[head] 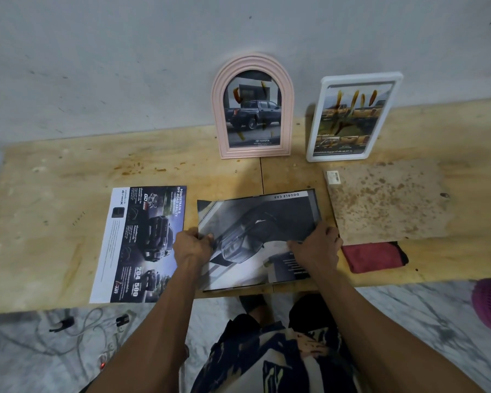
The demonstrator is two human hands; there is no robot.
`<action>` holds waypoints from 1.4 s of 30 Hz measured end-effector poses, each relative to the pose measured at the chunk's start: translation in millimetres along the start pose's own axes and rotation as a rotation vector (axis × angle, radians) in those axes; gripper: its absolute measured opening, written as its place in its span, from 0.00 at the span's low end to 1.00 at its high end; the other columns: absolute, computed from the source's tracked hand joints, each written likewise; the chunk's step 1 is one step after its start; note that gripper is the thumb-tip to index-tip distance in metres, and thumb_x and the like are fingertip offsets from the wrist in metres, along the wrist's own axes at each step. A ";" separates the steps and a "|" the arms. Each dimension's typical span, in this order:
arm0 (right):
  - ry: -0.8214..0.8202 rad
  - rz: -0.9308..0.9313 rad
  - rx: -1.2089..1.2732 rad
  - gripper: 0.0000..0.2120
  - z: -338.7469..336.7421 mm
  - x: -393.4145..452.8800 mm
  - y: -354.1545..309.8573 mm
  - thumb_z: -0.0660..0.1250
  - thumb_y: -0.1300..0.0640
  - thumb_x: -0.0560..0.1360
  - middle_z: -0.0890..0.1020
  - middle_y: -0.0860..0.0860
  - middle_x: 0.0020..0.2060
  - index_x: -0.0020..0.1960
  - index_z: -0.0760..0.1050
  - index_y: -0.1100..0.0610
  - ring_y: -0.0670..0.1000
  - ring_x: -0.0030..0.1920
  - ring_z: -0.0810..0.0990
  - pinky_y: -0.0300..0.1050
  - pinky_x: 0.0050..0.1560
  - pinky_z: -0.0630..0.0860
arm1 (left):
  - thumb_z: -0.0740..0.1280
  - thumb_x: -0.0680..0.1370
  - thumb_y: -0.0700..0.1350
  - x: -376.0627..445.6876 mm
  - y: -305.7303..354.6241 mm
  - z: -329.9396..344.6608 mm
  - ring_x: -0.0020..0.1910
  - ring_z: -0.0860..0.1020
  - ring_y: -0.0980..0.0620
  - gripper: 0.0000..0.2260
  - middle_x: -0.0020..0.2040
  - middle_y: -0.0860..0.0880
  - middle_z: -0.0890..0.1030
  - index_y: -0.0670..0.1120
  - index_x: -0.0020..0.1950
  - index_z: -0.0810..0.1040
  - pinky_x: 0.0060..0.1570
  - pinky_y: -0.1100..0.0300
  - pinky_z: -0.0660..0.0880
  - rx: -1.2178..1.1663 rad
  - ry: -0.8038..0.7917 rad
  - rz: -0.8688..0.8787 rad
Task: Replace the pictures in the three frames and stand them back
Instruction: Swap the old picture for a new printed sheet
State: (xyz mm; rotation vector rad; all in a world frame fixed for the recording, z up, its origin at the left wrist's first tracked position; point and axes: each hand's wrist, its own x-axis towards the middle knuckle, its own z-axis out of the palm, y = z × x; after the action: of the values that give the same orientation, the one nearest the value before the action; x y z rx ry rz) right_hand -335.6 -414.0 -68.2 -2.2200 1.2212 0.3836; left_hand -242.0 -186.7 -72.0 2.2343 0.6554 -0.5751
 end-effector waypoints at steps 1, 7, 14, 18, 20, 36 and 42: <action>-0.006 0.006 0.002 0.38 -0.7 0.3 -0.4 0.73 0.46 0.69 0.62 0.58 0.67 0.70 0.59 0.58 0.63 0.66 0.62 0.60 0.59 0.71 | 0.74 0.75 0.45 -2.4 2.5 -2.6 0.40 0.82 0.43 0.09 0.37 0.45 0.83 0.41 0.40 0.80 0.47 0.47 0.81 -0.013 -0.004 0.004; -0.047 -0.057 -0.013 0.31 -3.4 -0.6 -0.2 0.69 0.46 0.74 0.61 0.59 0.68 0.72 0.59 0.47 0.63 0.66 0.61 0.60 0.58 0.69 | 0.67 0.80 0.39 -8.9 1.4 -21.0 0.39 0.75 0.46 0.06 0.38 0.45 0.77 0.41 0.43 0.76 0.38 0.60 0.69 -0.027 0.003 0.019; -0.071 -0.116 -0.113 0.27 -0.5 -4.6 -0.1 0.62 0.44 0.77 0.59 0.61 0.69 0.73 0.57 0.45 0.64 0.67 0.59 0.60 0.61 0.65 | 0.66 0.80 0.36 -2.3 -11.7 -37.4 0.37 0.79 0.50 0.05 0.38 0.45 0.79 0.39 0.44 0.77 0.32 0.67 0.73 -0.187 -0.027 -0.041; -0.085 -0.102 -0.100 0.29 -2.0 -5.9 -2.9 0.63 0.42 0.76 0.56 0.59 0.72 0.74 0.57 0.45 0.63 0.69 0.57 0.61 0.63 0.65 | 0.67 0.79 0.34 -2.2 -17.0 -45.1 0.35 0.78 0.48 0.02 0.36 0.43 0.80 0.35 0.49 0.79 0.34 0.58 0.77 -0.308 -0.025 -0.083; -0.083 -0.091 -0.077 0.30 -3.1 -7.7 -4.4 0.64 0.42 0.75 0.55 0.57 0.72 0.74 0.58 0.45 0.63 0.70 0.56 0.62 0.63 0.66 | 0.68 0.79 0.35 -4.9 -16.2 -49.6 0.32 0.77 0.48 0.03 0.36 0.43 0.80 0.35 0.49 0.79 0.29 0.59 0.76 -0.333 -0.022 -0.108; -0.126 -0.222 -0.050 0.26 1.3 -28.4 -23.7 0.50 0.43 0.81 0.67 0.58 0.73 0.62 0.76 0.61 0.59 0.72 0.63 0.53 0.67 0.64 | 0.74 0.74 0.40 -4.7 -39.6 -93.1 0.39 0.80 0.44 0.07 0.38 0.42 0.81 0.36 0.44 0.81 0.41 0.58 0.74 -0.257 0.142 -0.069; -0.329 -0.092 0.493 0.19 -7.4 -38.6 -34.4 0.59 0.39 0.76 0.79 0.54 0.57 0.48 0.77 0.54 0.56 0.64 0.73 0.57 0.66 0.70 | 0.72 0.74 0.37 -22.5 -48.1 -99.5 0.34 0.80 0.44 0.04 0.34 0.43 0.80 0.37 0.40 0.80 0.32 0.62 0.72 -0.277 0.111 -0.011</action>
State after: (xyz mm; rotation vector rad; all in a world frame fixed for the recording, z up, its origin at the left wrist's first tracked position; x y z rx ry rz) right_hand -327.8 -378.0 -31.3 -1.7046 0.9151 0.3489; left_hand -268.2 -89.7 -20.6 2.0129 0.7562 -0.3432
